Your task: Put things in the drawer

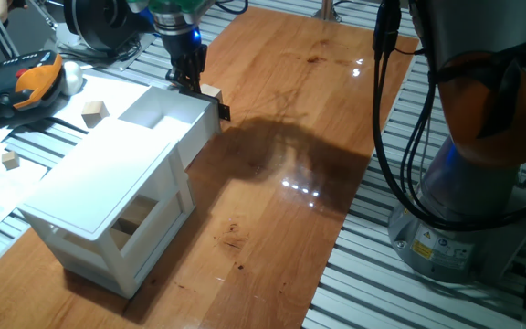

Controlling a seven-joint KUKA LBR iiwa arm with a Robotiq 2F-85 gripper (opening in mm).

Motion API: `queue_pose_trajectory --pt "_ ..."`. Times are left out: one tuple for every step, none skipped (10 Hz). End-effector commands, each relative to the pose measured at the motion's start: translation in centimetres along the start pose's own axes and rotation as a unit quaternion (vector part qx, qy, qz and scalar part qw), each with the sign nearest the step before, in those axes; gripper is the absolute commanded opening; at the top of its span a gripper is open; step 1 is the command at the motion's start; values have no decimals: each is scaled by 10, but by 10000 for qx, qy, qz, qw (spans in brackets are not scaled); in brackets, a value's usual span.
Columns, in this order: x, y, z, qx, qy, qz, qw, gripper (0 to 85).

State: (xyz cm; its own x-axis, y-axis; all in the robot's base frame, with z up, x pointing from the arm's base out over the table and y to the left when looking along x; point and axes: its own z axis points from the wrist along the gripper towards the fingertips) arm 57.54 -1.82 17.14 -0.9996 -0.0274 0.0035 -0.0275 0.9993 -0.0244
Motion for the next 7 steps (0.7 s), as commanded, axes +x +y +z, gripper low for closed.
queue_pose_trajectory --pt "0 0 0 0 -9 12 10000 0" --pt "0 -1 0 8 -16 27 10000 170" --pt "0 -2 0 8 -24 35 10000 170" --pt "0 -2 -1 9 -32 58 10000 170" --pt "0 -4 -2 1 -39 81 10000 170" --pt "0 -5 -4 -7 -47 112 9999 340" --pt "0 -6 -5 -14 -63 135 9999 340"
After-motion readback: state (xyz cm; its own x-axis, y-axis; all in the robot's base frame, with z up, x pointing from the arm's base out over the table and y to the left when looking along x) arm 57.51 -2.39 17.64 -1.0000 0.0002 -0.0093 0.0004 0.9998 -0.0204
